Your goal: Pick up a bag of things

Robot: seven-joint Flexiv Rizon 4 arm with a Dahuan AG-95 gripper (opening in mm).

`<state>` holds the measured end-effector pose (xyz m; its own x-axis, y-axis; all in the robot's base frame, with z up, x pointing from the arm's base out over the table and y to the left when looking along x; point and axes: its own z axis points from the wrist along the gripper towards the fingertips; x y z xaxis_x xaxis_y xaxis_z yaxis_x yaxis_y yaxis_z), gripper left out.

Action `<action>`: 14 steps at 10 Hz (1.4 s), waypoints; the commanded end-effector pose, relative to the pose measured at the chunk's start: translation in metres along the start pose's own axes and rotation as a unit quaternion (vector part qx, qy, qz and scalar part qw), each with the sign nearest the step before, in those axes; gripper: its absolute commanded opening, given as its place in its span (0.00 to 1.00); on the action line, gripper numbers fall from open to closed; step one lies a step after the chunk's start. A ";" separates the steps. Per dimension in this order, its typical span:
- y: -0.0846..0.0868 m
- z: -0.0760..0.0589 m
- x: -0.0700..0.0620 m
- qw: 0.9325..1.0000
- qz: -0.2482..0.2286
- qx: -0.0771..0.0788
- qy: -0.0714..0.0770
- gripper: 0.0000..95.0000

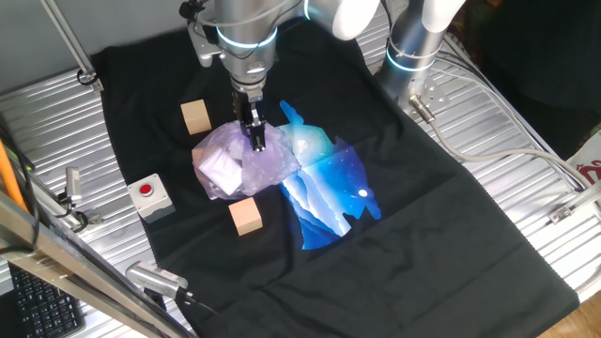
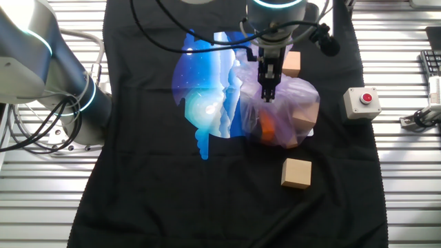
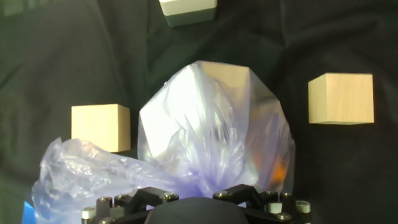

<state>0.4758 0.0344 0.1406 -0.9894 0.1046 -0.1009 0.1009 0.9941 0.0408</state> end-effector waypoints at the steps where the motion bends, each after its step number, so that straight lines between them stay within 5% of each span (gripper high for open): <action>1: -0.001 0.006 -0.001 1.000 -0.001 0.001 -0.001 0.80; 11: 0.000 0.012 -0.012 1.000 -0.008 0.008 -0.001 0.80; 12: 0.000 0.012 -0.012 1.000 -0.008 0.010 -0.002 0.60; 13: 0.000 0.012 -0.012 1.000 -0.008 0.011 -0.002 0.60; 14: 0.000 0.012 -0.012 1.000 -0.008 0.012 -0.004 0.40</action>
<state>0.4888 0.0333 0.1300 -0.9899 0.0897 -0.1097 0.0885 0.9959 0.0165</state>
